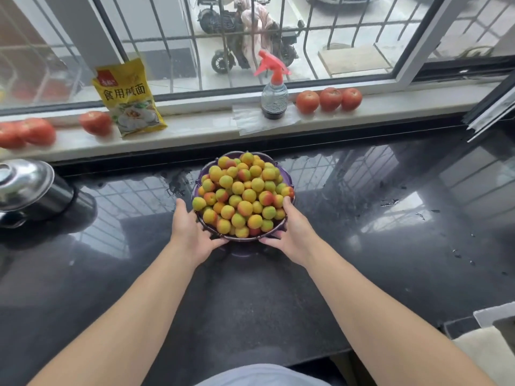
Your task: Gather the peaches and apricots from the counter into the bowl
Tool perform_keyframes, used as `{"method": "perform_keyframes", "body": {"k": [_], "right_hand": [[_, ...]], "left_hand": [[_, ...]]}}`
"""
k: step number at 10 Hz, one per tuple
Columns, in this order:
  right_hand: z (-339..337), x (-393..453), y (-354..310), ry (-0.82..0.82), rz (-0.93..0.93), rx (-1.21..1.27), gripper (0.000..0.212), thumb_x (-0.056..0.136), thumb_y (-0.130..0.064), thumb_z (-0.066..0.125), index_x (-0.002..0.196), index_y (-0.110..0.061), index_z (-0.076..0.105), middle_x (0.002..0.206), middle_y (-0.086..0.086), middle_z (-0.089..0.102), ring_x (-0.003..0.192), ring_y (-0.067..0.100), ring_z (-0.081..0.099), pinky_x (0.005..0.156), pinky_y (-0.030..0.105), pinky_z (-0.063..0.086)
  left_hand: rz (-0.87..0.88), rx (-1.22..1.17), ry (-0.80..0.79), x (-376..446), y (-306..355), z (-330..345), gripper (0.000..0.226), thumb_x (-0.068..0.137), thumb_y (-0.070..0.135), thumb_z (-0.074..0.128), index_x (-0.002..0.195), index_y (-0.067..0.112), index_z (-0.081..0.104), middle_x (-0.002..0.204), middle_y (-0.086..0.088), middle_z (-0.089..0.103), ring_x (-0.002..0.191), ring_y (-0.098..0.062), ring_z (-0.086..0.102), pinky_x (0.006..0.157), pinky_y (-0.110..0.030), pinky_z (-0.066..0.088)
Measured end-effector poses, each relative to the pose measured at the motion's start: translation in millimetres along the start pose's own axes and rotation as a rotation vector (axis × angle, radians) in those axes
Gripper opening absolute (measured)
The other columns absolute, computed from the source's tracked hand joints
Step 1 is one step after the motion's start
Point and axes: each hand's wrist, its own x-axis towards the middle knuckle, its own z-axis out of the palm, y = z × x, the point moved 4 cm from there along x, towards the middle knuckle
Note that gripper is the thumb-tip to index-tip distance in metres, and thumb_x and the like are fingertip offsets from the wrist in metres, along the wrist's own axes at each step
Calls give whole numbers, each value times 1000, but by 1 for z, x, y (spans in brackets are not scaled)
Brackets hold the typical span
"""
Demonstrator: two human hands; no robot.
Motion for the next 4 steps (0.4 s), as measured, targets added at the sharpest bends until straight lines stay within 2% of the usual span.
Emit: {"method": "perform_keyframes", "body": {"k": [2,3,4], "right_hand": [[19,27,-17,-22,9,5,74,92,-67,53,154,-31,34,155,7,44,134,36,51,106,60,45],[15,26,-13,6,29,-64,70,95,-62,54,154,-30,35,155,5,44,134,36,50,109,55,44],[3,12,-24,264,-38,-262,49,102,-37,53,145,-15,45,136,2,51,125,32,54,103,45,50]], "left_hand": [[46,15,4,10,19,2,81,105,75,25,164,23,39,167,-12,43,151,-39,44,120,-71,32],[6,108,29,-1,21,5,68,108,66,31,162,26,42,167,-6,43,153,-34,40,121,-68,32],[93,273,165,-18,28,5,32,112,38,45,137,22,56,133,2,58,125,-23,50,94,-40,49]]}}
